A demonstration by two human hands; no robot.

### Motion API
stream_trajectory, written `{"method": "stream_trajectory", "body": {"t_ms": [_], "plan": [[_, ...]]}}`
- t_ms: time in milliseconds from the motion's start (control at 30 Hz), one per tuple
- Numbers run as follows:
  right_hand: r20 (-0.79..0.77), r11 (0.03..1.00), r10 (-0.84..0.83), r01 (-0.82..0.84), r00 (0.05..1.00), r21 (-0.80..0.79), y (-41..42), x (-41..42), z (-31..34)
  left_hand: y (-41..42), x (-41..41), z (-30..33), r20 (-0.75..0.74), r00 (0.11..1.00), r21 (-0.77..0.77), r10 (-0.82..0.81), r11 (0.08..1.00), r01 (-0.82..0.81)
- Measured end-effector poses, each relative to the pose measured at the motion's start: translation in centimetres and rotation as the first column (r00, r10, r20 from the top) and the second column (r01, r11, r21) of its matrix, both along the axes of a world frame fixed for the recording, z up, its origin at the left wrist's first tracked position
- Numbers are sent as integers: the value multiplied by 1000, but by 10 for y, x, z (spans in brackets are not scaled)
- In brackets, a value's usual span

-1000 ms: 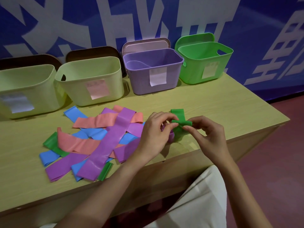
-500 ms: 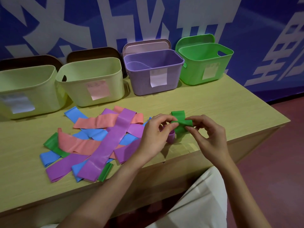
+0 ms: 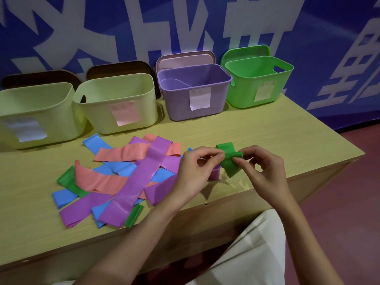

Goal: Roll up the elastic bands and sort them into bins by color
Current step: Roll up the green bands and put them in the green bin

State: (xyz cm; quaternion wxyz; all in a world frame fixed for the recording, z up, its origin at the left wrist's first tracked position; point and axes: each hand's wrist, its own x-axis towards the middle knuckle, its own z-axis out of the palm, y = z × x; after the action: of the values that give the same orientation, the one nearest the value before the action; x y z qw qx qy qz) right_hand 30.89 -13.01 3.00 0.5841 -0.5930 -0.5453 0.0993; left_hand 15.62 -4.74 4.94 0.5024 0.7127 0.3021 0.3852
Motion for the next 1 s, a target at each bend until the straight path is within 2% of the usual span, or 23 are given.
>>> {"method": "stream_trajectory", "body": {"t_ms": [167, 400, 500, 633, 833, 1000], "plan": [[7, 1000, -5, 5, 1000, -22, -1, 1, 2, 0, -2, -3, -19, 1000, 63, 5, 998, -3], [-55, 999, 10, -9, 998, 35, 0, -2, 0, 1, 3, -1, 32, 999, -102, 7, 995, -4], [-91, 998, 24, -19, 996, 52, -1, -2, 3, 0, 4, 1, 50, 999, -126, -3, 992, 9], [-15, 998, 55, -54, 998, 38, -2, -1, 9, -1, 4, 2, 46, 999, -134, 4, 991, 2], [-15, 1000, 6, -6, 1000, 28, -6, -9, 12, -4, 0, 6, 32, 999, -88, 23, 996, -20], [34, 997, -17, 15, 999, 69, -16, -22, 32, -10, -12, 19, 102, 994, 3, -43, 999, 43]]}}
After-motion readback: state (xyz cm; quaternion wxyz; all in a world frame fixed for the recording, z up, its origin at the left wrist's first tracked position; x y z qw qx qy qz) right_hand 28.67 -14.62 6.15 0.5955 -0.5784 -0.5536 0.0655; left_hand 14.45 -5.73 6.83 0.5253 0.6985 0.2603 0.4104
